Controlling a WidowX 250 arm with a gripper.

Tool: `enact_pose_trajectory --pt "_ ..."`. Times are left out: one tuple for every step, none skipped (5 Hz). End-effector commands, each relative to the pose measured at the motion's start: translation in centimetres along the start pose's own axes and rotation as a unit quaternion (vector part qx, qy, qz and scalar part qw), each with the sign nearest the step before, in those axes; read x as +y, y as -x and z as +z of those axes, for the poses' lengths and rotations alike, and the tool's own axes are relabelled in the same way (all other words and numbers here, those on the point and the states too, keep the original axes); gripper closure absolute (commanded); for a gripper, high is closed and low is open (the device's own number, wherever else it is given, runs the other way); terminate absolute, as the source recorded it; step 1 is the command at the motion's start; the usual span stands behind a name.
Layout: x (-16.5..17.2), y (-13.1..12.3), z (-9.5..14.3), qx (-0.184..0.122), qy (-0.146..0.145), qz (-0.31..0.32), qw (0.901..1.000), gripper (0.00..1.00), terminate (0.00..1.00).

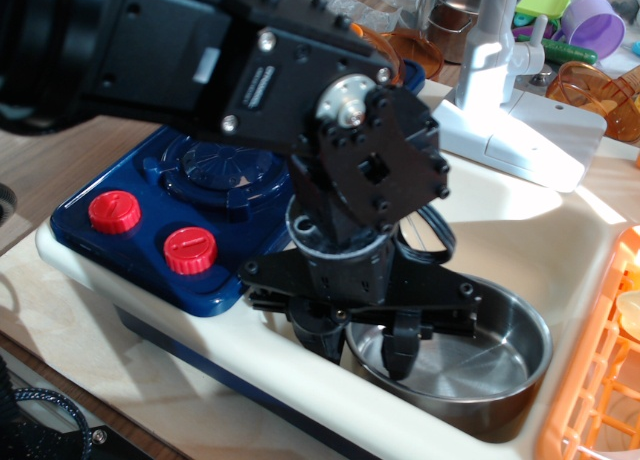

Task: Put pan on stove from sink

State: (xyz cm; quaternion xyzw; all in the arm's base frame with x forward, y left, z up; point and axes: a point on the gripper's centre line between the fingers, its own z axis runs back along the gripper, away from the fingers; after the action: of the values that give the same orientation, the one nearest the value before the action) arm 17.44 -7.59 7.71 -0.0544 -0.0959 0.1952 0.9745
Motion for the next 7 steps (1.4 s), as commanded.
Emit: enact_pose_trajectory --pt "-0.9 -0.6 0.3 -0.027 0.001 -0.013 0.9996 1.00 0.00" --pt "-0.9 -1.3 1.4 -0.015 -0.006 -0.029 0.9994 1.00 0.00" --pt "-1.2 -1.8 3.3 -0.006 -0.030 -0.046 0.9985 1.00 0.00" --pt "-1.6 -2.2 5.5 0.009 -0.055 -0.054 0.9970 1.00 0.00" --pt "-1.5 -1.7 7.1 0.010 -0.072 -0.053 0.9960 1.00 0.00" --pt "0.0 -1.5 9.4 -0.013 -0.095 -0.075 0.9925 1.00 0.00" --pt "1.9 -1.7 11.4 -0.039 -0.113 -0.087 0.9890 1.00 0.00"
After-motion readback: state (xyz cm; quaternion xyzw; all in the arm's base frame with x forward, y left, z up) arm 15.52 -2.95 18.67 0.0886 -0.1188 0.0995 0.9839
